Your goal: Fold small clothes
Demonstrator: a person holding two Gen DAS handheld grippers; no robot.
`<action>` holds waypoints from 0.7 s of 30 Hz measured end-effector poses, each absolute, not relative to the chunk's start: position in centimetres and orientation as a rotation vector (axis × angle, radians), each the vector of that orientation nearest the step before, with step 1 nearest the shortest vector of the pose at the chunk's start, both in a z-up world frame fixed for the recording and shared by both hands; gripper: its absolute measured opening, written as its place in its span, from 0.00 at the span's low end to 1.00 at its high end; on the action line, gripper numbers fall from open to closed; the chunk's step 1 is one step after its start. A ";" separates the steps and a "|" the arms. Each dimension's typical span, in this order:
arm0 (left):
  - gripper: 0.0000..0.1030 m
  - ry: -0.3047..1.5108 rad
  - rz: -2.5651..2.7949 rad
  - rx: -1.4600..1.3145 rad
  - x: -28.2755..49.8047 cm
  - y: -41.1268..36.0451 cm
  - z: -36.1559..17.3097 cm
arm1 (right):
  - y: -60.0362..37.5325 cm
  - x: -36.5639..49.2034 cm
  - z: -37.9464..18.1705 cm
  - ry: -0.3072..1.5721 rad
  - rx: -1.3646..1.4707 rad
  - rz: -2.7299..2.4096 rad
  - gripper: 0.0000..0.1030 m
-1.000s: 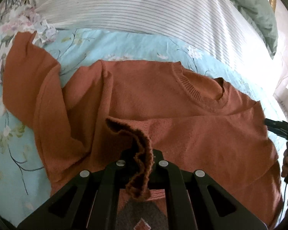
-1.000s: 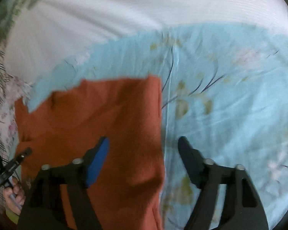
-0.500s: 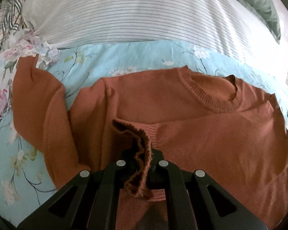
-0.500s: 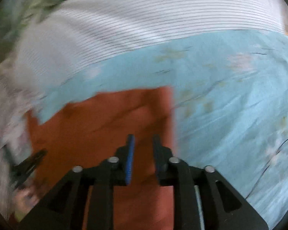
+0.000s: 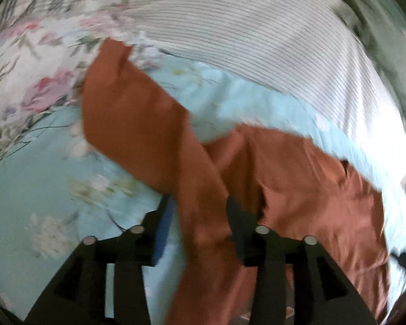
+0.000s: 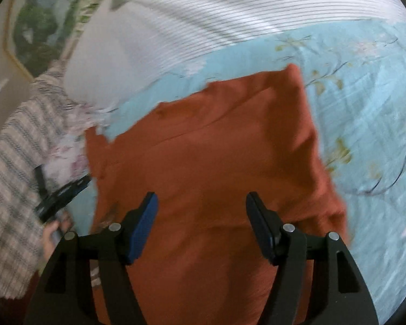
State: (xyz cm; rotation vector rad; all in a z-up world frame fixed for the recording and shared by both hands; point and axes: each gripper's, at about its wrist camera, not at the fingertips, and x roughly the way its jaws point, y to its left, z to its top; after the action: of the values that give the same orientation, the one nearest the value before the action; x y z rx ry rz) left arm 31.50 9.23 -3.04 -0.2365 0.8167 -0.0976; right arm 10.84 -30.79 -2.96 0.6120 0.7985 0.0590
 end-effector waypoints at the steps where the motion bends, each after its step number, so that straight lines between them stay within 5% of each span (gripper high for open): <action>1: 0.54 0.818 -0.085 -0.260 32.2 10.0 -2.7 | -30.1 10.6 -3.0 0.802 0.619 0.074 0.66; 3: 0.70 0.816 -0.061 -0.293 33.7 11.1 -2.2 | -28.8 10.6 -3.2 0.813 0.620 0.099 0.66; 6: 0.79 0.808 -0.028 -0.330 37.2 12.4 -1.3 | -27.3 10.3 -3.6 0.828 0.625 0.127 0.67; 18: 0.77 0.930 0.307 -0.280 54.6 15.6 -6.0 | -26.2 9.8 -4.3 0.881 0.620 0.147 0.67; 19: 0.70 0.909 0.318 -0.242 55.0 15.3 -5.9 | -26.3 9.9 -4.4 0.884 0.622 0.147 0.67; 21: 0.06 0.888 0.268 -0.206 55.4 14.6 -5.6 | -26.4 10.1 -4.7 0.888 0.624 0.147 0.67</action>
State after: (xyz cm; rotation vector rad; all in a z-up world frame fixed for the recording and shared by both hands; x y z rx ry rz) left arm 55.42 14.64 -5.55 -0.2064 0.8880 0.2678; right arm 10.09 -26.45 -4.66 0.6239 0.8883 0.1471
